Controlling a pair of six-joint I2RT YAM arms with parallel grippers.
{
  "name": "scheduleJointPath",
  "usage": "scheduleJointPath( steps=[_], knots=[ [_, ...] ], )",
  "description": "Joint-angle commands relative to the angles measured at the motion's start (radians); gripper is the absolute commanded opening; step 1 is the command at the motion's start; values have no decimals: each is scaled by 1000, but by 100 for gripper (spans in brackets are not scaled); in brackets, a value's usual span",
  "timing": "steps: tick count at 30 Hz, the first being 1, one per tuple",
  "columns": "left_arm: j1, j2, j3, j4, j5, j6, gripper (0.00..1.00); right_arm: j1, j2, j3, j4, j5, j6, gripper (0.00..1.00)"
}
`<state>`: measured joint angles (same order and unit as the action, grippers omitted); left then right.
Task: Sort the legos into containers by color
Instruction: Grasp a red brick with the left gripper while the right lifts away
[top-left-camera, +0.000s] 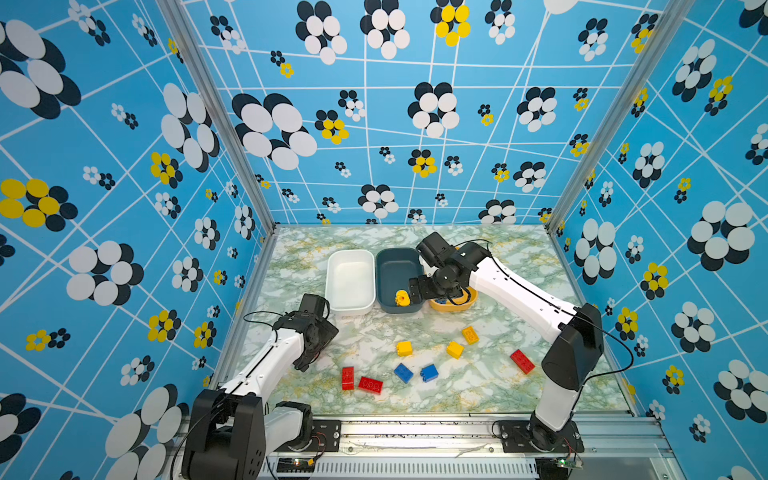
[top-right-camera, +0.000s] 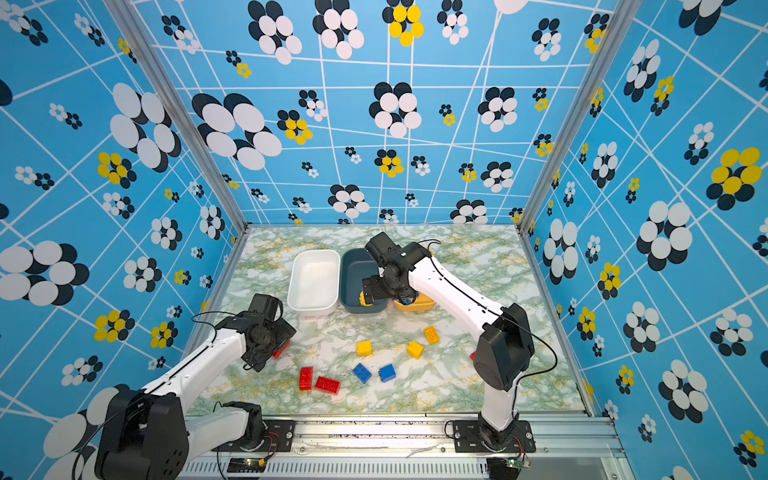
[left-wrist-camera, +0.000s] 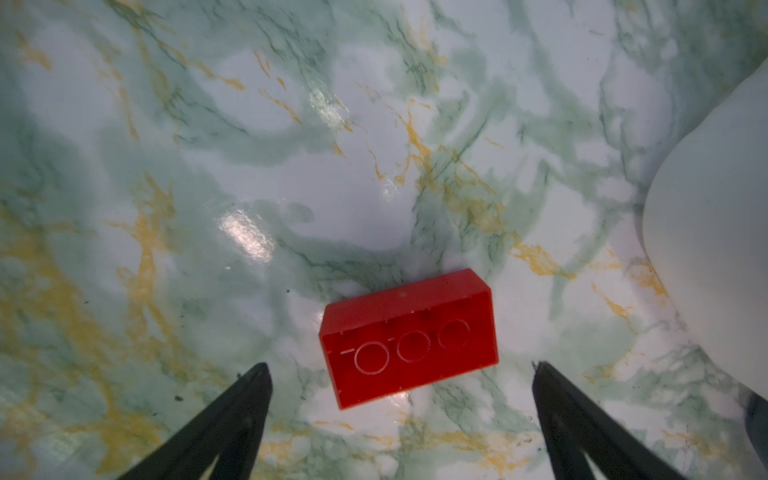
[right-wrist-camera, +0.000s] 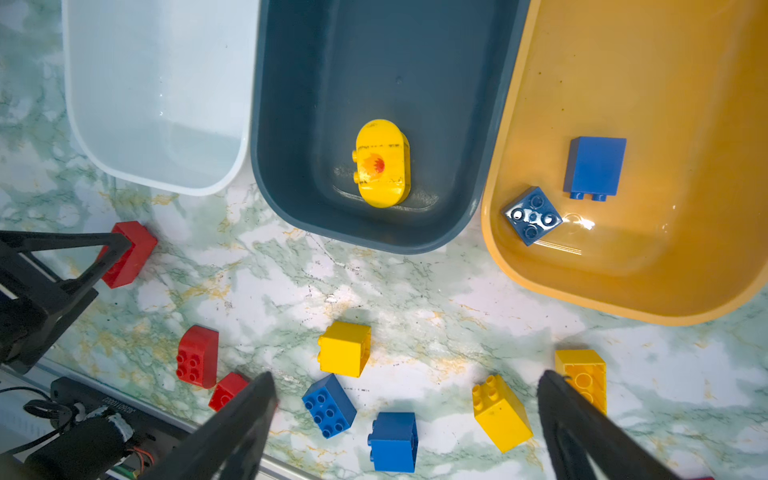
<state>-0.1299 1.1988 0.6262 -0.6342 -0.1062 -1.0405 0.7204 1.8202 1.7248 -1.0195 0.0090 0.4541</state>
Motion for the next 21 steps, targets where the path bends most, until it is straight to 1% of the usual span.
scheduleJointPath(
  steps=[1,7,12,15,18,21],
  knots=[
    [12,26,-14,35,-30,-20,100,-7,-34,-20,-13,-18,19,99],
    [15,80,-10,54,-27,-24,93,-16,-44,-37,-7,-23,24,99],
    [15,114,-6,66,-26,-27,82,-27,-50,-44,-5,-27,25,99],
    [15,129,-2,71,-23,-27,77,-33,-50,-45,-5,-30,25,99],
    [15,131,-1,67,-25,-27,69,-36,-48,-44,-5,-32,28,99],
    [15,125,0,59,-27,-27,64,-38,-48,-44,-4,-33,31,99]
  ],
)
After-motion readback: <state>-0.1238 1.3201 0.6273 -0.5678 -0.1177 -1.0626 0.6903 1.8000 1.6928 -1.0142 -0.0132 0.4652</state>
